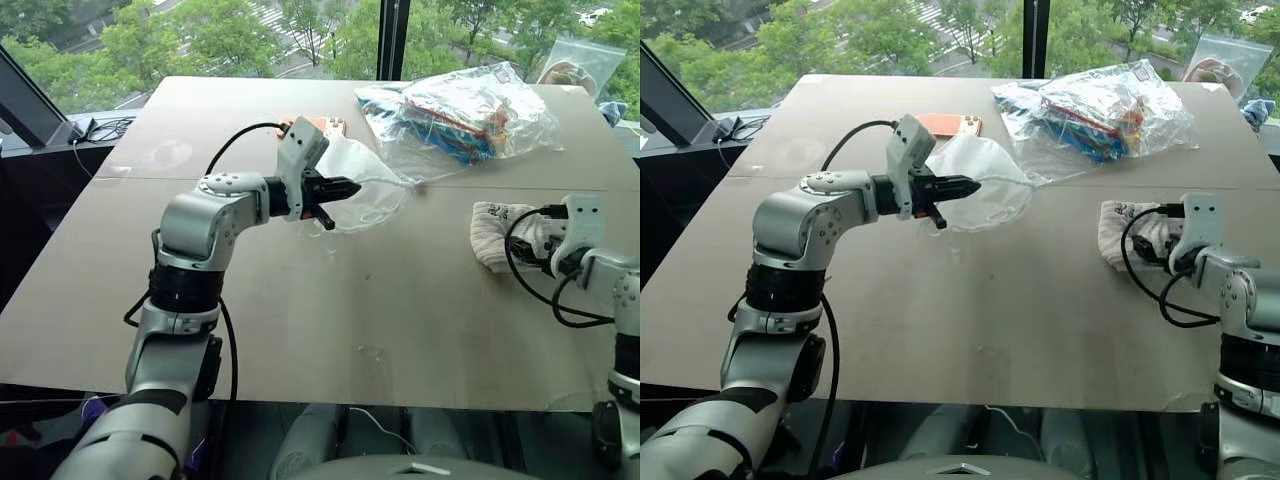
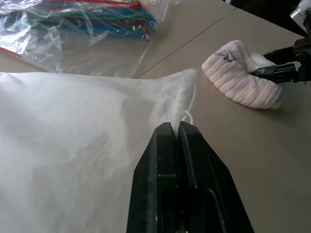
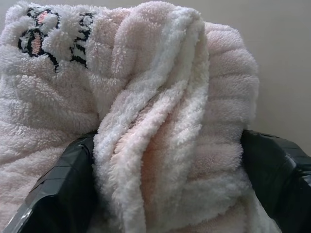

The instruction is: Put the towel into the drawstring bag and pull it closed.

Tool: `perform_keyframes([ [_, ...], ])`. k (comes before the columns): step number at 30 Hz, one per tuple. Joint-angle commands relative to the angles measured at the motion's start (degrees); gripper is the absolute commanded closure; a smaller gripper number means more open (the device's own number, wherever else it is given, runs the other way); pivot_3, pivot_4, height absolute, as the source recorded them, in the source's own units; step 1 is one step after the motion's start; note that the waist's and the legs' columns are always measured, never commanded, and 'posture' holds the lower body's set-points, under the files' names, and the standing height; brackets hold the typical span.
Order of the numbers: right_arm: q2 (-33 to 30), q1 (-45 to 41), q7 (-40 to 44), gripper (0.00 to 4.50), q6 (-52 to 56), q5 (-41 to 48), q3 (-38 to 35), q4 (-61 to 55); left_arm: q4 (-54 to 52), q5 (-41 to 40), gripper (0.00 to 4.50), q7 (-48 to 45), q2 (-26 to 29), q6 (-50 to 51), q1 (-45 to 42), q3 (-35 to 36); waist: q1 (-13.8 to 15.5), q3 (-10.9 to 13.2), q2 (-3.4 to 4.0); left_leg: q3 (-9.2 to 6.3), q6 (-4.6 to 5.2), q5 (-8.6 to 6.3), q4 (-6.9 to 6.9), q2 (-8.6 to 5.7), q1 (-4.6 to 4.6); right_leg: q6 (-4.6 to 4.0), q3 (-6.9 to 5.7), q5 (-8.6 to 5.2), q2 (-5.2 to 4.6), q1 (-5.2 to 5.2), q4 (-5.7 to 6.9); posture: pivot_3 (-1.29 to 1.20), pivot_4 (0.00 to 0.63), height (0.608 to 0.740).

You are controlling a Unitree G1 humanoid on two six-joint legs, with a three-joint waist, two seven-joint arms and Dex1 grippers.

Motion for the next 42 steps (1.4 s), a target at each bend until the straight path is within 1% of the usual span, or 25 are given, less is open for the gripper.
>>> perform_keyframes([
  [1,0.5,-0.06,3.62,0.84,1.31,1.33,1.24,6.07,-2.45,-0.98,4.5,0.78,0.17,-0.81,0.3,0.72,-0.08,-0.09,-0.14,0.0,0.0,0.0,0.0,0.0,0.01,0.01,0.01,0.01,0.0,0.02,-0.01,0.0,0.15,0.74],
  [4,0.94,0.92,5.67,2.19,-1.47,1.36,2.39,5.51,-2.52,-1.49,4.5,1.59,-0.28,-0.24,0.37,0.96,-0.09,-0.27,-0.43,0.01,0.0,0.0,0.01,0.04,0.03,0.01,0.01,0.01,0.02,0.03,-0.01,0.0,0.15,0.74],
  [8,1.8,4.14,9.63,3.96,-4.26,5.46,0.48,-5.46,-1.03,-3.76,4.5,3.01,-1.92,2.46,-1.41,2.91,0.04,-0.31,-0.48,-0.01,0.0,0.0,0.03,0.04,0.0,0.02,0.0,0.02,0.01,0.02,-0.03,0.0,0.15,0.74],
  [9,2.05,4.75,10.26,4.31,-4.77,6.25,0.06,-7.27,-0.71,-4.11,4.5,3.31,-2.15,2.81,-1.72,3.24,-0.04,-0.3,-0.48,-0.02,0.0,0.0,0.03,0.04,-0.02,0.02,0.0,0.02,0.01,0.0,-0.03,0.0,0.15,0.74],
  [10,2.59,5.24,10.52,4.43,-4.28,7.55,-0.89,-9.25,-0.26,-4.56,4.5,3.6,-2.38,3.45,-2.1,3.55,-0.16,-0.3,-0.48,-0.01,0.0,-0.01,0.02,0.04,-0.05,0.02,0.01,0.02,0.01,-0.03,-0.02,0.0,0.15,0.74],
  [12,2.41,8.16,13.26,4.43,-4.1,12.04,-0.83,-19.3,0.85,-5.15,4.5,3.9,-3.09,4.44,-3.28,3.5,-0.02,-0.24,-0.38,0.0,0.0,-0.01,0.01,0.05,-0.06,0.02,0.02,0.02,0.01,-0.06,-0.01,0.0,0.15,0.74],
  [13,3.43,8.52,13.68,4.43,-2.67,15.49,-1.41,-23.73,1.67,-5.27,4.5,4.29,-3.49,4.87,-3.87,3.39,0.02,-0.22,-0.32,-0.02,0.0,-0.01,0.0,0.05,-0.09,0.02,0.0,0.02,0.0,-0.09,0.0,0.0,0.15,0.74],
  [15,6.05,7.44,11.66,4.43,0.39,19.62,-1.55,-28.96,3.03,-5.38,4.5,4.96,-4.25,4.93,-4.6,3.29,-0.13,-0.21,-0.31,0.0,0.0,-0.01,-0.02,0.05,-0.12,0.02,0.03,0.02,0.01,-0.15,0.0,0.0,0.15,0.74],
  [18,11.73,3.72,5.51,4.43,5.23,21.27,0.42,-31.68,4.8,-7.22,4.5,4.83,-6.04,5.33,-5.57,4.33,0.01,-0.22,-0.3,0.01,0.0,0.0,-0.01,0.05,-0.1,0.03,0.05,0.02,0.01,-0.13,0.0,0.0,0.15,0.74],
  [21,20.5,-1.81,-1.83,4.43,8.18,20.87,-0.1,-29.68,3.68,-5.6,4.5,3.97,-5.31,3.28,-5.61,1.02,0.1,-0.21,-0.3,-0.04,0.0,0.0,0.0,0.04,-0.11,0.02,0.02,0.02,0.0,-0.15,0.0,0.0,0.15,0.74],
  [22,21.88,-2.81,-3.61,4.43,8.51,19.6,0.75,-28.92,3.39,-5.61,4.5,4.02,-5.34,3.18,-5.77,0.68,0.09,-0.21,-0.29,-0.03,0.0,0.0,-0.02,0.04,-0.12,0.02,0.04,0.02,-0.01,-0.18,0.02,0.0,0.15,0.74],
  [26,23.25,-3.95,-7.86,4.43,8.14,14.84,4.9,-25.77,2.21,-7.35,4.5,4.49,-5.84,4.73,-6.28,1.01,0.2,-0.21,-0.29,-0.03,0.0,0.0,-0.04,-0.01,-0.14,0.02,0.05,0.03,-0.05,-0.22,0.01,0.0,0.15,0.74],
  [31,20.98,-3.76,-7.7,4.43,6.26,11.12,12.15,-24.13,0.85,-8.25,4.5,4.93,-5.81,6.08,-5.82,1.26,-0.2,-0.21,-0.27,-0.02,0.0,0.0,-0.07,0.01,-0.15,0.02,0.07,0.02,-0.04,-0.28,0.05,0.0,0.15,0.74],
  [34,22.5,-4.69,-6.81,4.43,3.98,10.67,13.27,-22.05,-0.35,-8.54,4.5,4.91,-5.3,6.93,-4.73,0.75,-0.37,-0.21,-0.27,0.07,0.0,0.0,-0.08,0.01,-0.15,0.02,0.18,0.02,-0.04,-0.36,0.12,0.0,0.15,0.74],
  [39,26.04,-7.37,-3.89,4.43,0.63,11.51,13.58,-15.55,-5.43,-7.22,4.5,3.88,-3.13,5.52,-0.29,-2.73,-0.78,-0.21,-0.26,0.11,0.0,0.0,-0.1,0.02,-0.14,0.02,0.25,0.02,-0.02,-0.4,0.14,0.0,0.15,0.74],
  [42,25.95,-8.08,-2.2,4.43,-1.36,10.12,16.35,-12.48,-8.3,-7.13,4.5,3.62,-1.86,4.76,1.87,-4.21,-0.95,-0.21,-0.26,0.11,0.0,0.0,-0.1,0.02,-0.14,0.02,0.26,0.03,-0.02,-0.4,0.13,0.0,0.15,0.74],
])
